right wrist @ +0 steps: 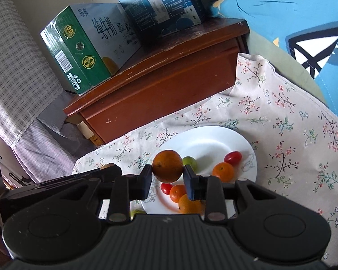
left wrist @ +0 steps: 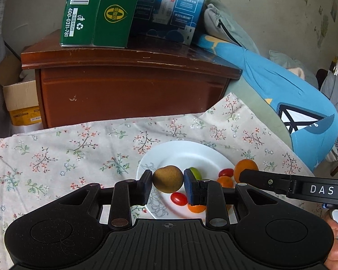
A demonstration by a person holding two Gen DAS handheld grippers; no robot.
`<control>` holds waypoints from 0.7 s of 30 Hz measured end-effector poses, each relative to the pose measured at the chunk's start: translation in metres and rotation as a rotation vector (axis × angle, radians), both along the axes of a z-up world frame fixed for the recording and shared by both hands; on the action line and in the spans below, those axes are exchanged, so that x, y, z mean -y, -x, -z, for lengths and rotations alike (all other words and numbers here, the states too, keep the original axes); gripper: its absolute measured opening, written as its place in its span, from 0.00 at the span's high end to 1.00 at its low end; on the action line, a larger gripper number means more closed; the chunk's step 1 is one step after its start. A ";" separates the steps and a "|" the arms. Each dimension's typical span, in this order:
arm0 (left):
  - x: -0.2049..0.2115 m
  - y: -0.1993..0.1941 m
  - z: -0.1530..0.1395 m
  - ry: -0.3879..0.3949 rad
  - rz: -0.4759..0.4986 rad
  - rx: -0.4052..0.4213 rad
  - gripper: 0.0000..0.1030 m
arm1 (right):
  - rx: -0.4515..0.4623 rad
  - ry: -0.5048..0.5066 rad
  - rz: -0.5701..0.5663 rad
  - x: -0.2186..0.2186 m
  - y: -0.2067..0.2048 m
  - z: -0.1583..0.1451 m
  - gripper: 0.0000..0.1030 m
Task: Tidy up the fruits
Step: 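Carry the kiwi onto the plate and open the left tool while the right tool carries the orange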
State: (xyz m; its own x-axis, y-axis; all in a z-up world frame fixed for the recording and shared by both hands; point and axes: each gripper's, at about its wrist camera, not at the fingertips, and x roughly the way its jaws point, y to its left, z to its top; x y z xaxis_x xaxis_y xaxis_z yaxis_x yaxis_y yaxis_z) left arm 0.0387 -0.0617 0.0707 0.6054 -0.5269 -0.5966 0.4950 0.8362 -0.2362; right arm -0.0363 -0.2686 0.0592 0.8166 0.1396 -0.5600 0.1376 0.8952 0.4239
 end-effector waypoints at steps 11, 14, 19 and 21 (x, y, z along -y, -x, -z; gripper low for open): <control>0.015 -0.014 0.016 -0.009 0.005 -0.045 0.73 | -0.096 -0.045 0.037 0.017 -0.023 0.030 0.70; 0.016 -0.017 0.019 -0.003 0.002 -0.060 0.73 | -0.109 -0.062 0.044 0.020 -0.026 0.035 0.70; 0.022 -0.022 0.025 -0.005 0.007 -0.070 0.73 | -0.118 -0.057 0.057 0.022 -0.030 0.039 0.70; 0.025 -0.022 0.025 -0.004 0.009 -0.067 0.73 | -0.121 -0.066 0.061 0.023 -0.030 0.040 0.70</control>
State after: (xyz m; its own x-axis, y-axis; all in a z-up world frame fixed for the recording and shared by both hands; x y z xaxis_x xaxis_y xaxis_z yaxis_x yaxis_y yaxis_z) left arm 0.0607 -0.0864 0.0454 0.5591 -0.5295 -0.6380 0.4855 0.8329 -0.2658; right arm -0.0066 -0.2914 0.0193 0.7518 0.1321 -0.6460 0.2443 0.8542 0.4590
